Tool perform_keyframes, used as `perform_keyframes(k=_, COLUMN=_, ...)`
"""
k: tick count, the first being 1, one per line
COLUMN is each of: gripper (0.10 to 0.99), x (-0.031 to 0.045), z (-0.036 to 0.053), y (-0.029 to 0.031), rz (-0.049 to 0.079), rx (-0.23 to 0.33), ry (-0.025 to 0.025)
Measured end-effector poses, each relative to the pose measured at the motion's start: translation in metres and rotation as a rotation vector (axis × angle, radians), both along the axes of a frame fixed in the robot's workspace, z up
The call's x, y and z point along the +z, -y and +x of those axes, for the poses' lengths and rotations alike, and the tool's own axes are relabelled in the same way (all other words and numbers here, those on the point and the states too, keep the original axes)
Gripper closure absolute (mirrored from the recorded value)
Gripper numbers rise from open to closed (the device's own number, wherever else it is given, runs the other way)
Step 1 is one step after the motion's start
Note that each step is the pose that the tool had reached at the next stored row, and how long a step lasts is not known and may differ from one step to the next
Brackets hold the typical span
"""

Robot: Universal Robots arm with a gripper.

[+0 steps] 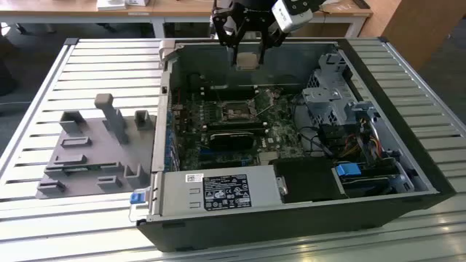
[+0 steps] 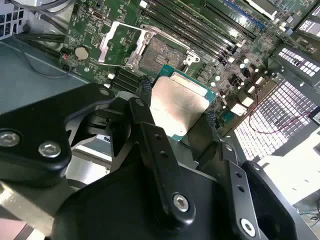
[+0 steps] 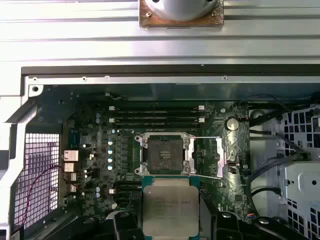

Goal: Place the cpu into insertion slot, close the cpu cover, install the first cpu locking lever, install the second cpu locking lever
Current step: 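Place the cpu into insertion slot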

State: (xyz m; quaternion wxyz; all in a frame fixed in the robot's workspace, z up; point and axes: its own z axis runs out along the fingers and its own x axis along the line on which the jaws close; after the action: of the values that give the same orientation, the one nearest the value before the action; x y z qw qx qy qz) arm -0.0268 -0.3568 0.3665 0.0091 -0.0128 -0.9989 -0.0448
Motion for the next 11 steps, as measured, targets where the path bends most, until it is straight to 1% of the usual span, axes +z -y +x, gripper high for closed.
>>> perform_keyframes(k=11, gripper=0.545, x=0.0000, z=0.0000, y=0.0000, rz=0.000, rx=-0.006, ry=0.0000)
